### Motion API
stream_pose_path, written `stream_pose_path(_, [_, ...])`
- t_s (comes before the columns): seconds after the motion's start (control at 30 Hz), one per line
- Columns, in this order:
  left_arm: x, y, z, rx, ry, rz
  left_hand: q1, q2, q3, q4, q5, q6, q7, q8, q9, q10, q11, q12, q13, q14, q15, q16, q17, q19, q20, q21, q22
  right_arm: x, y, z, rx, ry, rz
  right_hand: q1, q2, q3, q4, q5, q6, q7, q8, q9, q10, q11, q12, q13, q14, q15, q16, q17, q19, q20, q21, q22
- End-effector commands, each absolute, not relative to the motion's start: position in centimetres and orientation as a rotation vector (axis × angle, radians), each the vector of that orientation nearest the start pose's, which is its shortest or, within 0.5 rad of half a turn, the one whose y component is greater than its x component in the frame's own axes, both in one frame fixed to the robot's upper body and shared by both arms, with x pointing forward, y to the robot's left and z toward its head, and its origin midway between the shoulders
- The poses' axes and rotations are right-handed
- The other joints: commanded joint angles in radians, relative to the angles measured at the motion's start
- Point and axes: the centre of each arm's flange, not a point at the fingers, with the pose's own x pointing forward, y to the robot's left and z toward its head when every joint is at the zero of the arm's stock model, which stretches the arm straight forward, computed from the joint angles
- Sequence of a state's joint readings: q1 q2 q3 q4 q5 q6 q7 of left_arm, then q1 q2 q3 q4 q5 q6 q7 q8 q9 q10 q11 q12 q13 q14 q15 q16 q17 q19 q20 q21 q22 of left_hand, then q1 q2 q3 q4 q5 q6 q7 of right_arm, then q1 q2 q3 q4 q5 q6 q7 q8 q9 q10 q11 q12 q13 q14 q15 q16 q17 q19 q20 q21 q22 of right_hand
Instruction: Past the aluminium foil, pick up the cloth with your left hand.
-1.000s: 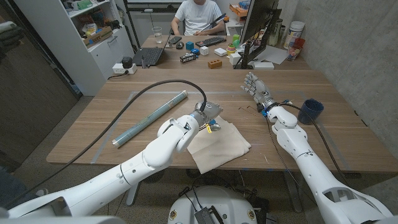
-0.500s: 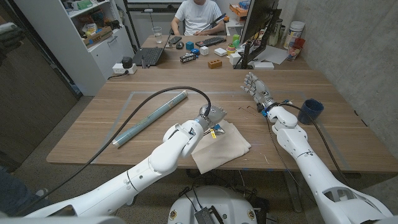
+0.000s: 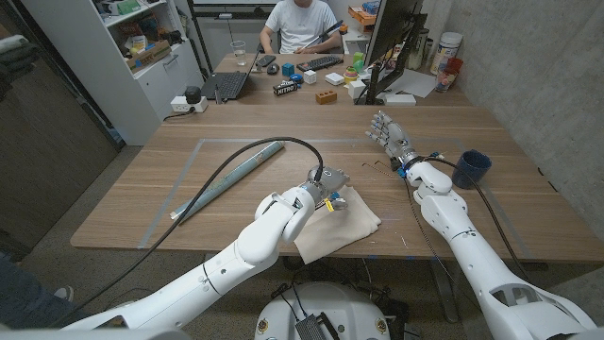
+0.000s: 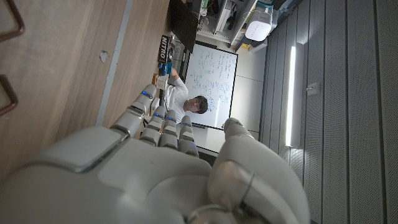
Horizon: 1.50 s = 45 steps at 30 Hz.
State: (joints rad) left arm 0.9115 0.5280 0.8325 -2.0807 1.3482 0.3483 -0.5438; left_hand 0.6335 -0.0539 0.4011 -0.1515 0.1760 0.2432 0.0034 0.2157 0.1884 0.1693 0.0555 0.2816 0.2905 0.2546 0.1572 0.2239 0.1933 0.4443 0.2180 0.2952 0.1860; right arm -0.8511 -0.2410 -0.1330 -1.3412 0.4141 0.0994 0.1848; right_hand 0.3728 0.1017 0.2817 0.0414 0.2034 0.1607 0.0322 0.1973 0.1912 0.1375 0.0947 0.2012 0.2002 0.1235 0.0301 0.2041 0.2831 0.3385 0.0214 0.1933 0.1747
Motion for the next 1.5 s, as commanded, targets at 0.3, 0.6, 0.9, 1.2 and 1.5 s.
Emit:
stream_pose_path(0.3, [50.7,2.6,-6.3,1.858,-0.519,-0.243,0.011,0.000,-0.007,0.001,0.004,0.010,0.001,-0.003,0.006,0.004,0.002,0.008,0.003,0.003,0.008,-0.002,0.002,0.007,0.004,-0.007,0.000,66.0,-25.3,-1.3,0.092,-0.561,0.272,-0.006,0.000,0.003,-0.008,0.004,0.002,-0.008,0.000,-0.001,0.009,0.001,0.001,-0.001,0.006,0.000,0.006,-0.003,0.007,0.001,0.007,0.001])
stream_pose_path(0.6, [51.2,2.8,-6.3,1.907,-0.494,-0.235,0.011,0.001,-0.010,0.003,0.004,0.010,0.001,-0.004,0.006,0.003,0.001,0.008,0.005,0.002,0.009,-0.004,0.002,0.006,0.004,-0.012,-0.001,66.0,-25.4,-1.4,0.089,-0.558,0.273,-0.007,0.001,0.003,-0.009,0.004,0.002,-0.008,0.000,-0.001,0.008,0.001,0.000,-0.002,0.005,0.000,0.006,-0.004,0.007,0.002,0.007,0.001])
stream_pose_path(0.9, [51.6,2.6,-6.8,1.913,-0.470,-0.260,0.011,0.002,-0.012,0.004,0.004,0.010,0.002,-0.005,0.006,0.004,0.003,0.008,0.006,0.001,0.010,-0.005,0.002,0.004,0.004,-0.017,-0.001,66.2,-25.5,-1.7,0.097,-0.555,0.272,-0.009,0.001,0.003,-0.010,0.004,0.003,-0.009,0.000,-0.001,0.009,0.001,0.000,-0.002,0.005,0.000,0.006,-0.005,0.007,0.002,0.007,0.001])
stream_pose_path(1.2, [52.0,2.3,-7.2,1.904,-0.407,-0.286,0.014,0.005,-0.013,0.004,0.004,0.017,0.000,-0.004,0.007,0.009,0.000,0.010,0.007,0.007,0.011,-0.003,0.002,0.002,0.004,-0.022,-0.001,66.4,-25.5,-1.6,0.099,-0.560,0.277,-0.010,0.002,0.003,-0.010,0.004,0.004,-0.009,0.000,-0.001,0.009,-0.001,0.000,-0.002,0.006,-0.002,0.006,-0.007,0.007,0.003,0.007,0.001])
stream_pose_path(1.5, [52.2,1.9,-7.0,1.897,-0.390,-0.300,0.197,0.058,0.038,-0.029,0.006,0.105,-0.006,0.017,0.008,0.125,-0.017,0.047,0.011,0.143,-0.024,0.031,-0.002,0.118,0.002,-0.007,0.004,66.5,-25.7,-1.7,0.115,-0.566,0.272,-0.013,0.003,0.002,-0.010,0.004,0.005,-0.012,0.000,-0.001,0.012,0.001,0.001,-0.002,0.009,-0.004,0.008,-0.007,0.008,0.006,0.007,0.001])
